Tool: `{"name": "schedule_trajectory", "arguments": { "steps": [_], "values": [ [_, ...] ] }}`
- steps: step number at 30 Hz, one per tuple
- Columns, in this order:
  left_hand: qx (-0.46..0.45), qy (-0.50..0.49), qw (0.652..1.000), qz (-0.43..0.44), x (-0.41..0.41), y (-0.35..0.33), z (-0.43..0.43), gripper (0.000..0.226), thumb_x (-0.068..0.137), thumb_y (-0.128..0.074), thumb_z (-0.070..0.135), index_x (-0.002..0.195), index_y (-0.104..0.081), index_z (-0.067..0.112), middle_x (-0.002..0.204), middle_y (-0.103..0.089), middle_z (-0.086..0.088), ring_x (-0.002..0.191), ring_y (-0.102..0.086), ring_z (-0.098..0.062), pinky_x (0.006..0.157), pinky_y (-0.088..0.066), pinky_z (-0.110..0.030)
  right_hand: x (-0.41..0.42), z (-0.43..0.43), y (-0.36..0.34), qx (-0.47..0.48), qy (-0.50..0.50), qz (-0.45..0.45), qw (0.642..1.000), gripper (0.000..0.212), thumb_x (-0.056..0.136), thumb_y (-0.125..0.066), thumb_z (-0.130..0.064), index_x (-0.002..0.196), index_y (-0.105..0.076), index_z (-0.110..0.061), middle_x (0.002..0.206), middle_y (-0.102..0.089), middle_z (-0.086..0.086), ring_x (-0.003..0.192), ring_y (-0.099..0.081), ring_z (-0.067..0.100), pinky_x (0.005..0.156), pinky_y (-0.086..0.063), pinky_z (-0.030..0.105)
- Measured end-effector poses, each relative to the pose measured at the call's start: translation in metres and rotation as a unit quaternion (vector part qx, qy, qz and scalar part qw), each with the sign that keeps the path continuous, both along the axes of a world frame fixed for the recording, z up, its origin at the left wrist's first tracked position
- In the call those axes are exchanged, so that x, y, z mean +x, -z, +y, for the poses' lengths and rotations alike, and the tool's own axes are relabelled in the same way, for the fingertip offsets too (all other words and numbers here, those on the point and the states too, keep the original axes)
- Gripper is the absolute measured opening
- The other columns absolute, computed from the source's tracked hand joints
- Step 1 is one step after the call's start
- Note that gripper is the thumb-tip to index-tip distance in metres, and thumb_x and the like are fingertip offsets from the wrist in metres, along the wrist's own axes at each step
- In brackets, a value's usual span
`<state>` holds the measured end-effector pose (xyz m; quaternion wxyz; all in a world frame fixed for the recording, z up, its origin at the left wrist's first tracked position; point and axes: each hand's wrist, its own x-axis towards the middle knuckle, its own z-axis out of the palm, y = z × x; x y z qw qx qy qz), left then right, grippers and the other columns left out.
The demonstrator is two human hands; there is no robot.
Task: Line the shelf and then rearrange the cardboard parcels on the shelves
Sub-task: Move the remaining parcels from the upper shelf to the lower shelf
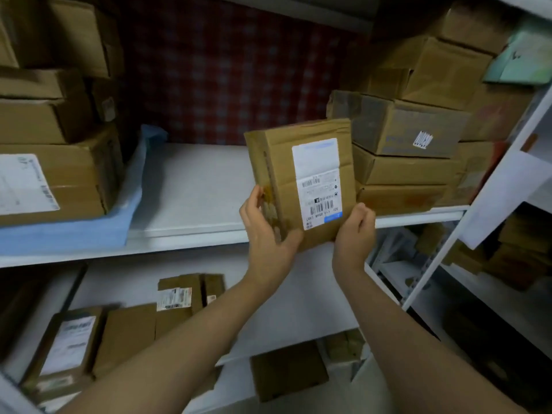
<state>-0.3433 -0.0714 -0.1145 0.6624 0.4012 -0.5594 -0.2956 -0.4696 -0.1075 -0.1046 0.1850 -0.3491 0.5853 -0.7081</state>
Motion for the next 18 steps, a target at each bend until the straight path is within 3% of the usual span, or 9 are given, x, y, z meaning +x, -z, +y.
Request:
{"name": "schedule_trajectory", "arguments": {
  "steps": [3, 6, 10, 13, 16, 18],
  "values": [
    [-0.05, -0.011, 0.998, -0.029, -0.002, 0.027, 0.013, 0.092, 0.071, -0.074, 0.007, 0.143, -0.017, 0.019, 0.142, -0.026, -0.006, 0.138, -0.029, -0.008, 0.106, -0.038, -0.014, -0.008, 0.015, 0.018, 0.024, -0.046, -0.063, 0.997, 0.027, 0.1, -0.034, -0.031, 0.09, -0.058, -0.024, 0.092, -0.064, 0.003, 0.091, -0.062, 0.022, 0.087, -0.054, 0.049],
    [-0.063, -0.029, 0.996, -0.049, -0.008, 0.053, 0.024, 0.088, 0.069, -0.079, -0.001, 0.138, -0.026, 0.001, 0.137, -0.029, -0.016, 0.132, -0.037, -0.014, 0.101, -0.042, -0.013, -0.016, 0.027, 0.032, 0.065, -0.117, -0.195, 0.972, 0.028, 0.103, -0.036, -0.031, 0.094, -0.062, -0.028, 0.092, -0.065, 0.002, 0.089, -0.062, 0.02, 0.088, -0.055, 0.045],
    [0.021, -0.011, 0.997, -0.07, -0.015, 0.088, 0.043, 0.079, 0.068, -0.08, -0.007, 0.132, -0.033, 0.001, 0.129, -0.034, -0.012, 0.118, -0.041, 0.01, 0.088, -0.04, 0.0, -0.035, 0.042, 0.077, 0.149, -0.185, -0.243, 0.941, 0.029, 0.103, -0.038, -0.039, 0.121, -0.059, -0.029, 0.116, -0.064, 0.003, 0.109, -0.059, 0.025, 0.095, -0.052, 0.046],
    [0.135, 0.01, 0.988, -0.074, -0.016, 0.117, 0.042, 0.076, 0.074, -0.081, 0.006, 0.131, -0.031, 0.011, 0.124, -0.037, 0.006, 0.109, -0.043, 0.021, 0.077, -0.039, 0.005, -0.043, 0.042, 0.108, 0.246, -0.176, -0.227, 0.926, 0.022, 0.103, -0.039, -0.031, 0.109, -0.059, -0.024, 0.106, -0.063, 0.003, 0.105, -0.059, 0.025, 0.093, -0.052, 0.044],
    [0.246, 0.006, 0.967, -0.059, -0.014, 0.15, 0.03, 0.076, 0.075, -0.08, 0.01, 0.131, -0.029, 0.021, 0.127, -0.041, 0.008, 0.111, -0.051, 0.001, 0.077, -0.051, -0.007, -0.042, 0.031, 0.137, 0.363, -0.182, -0.198, 0.892, 0.025, 0.103, -0.039, -0.031, 0.099, -0.059, -0.016, 0.102, -0.061, 0.008, 0.093, -0.059, 0.026, 0.093, -0.052, 0.046],
    [0.293, -0.014, 0.954, -0.056, -0.008, 0.172, 0.018, 0.077, 0.075, -0.078, 0.007, 0.132, -0.03, 0.025, 0.134, -0.04, 0.003, 0.117, -0.051, -0.009, 0.088, -0.057, -0.026, -0.04, 0.016, 0.157, 0.424, -0.212, -0.179, 0.862, 0.036, 0.103, -0.037, -0.041, 0.112, -0.057, -0.013, 0.109, -0.057, 0.007, 0.106, -0.057, 0.031, 0.096, -0.051, 0.051]
  ]
}}
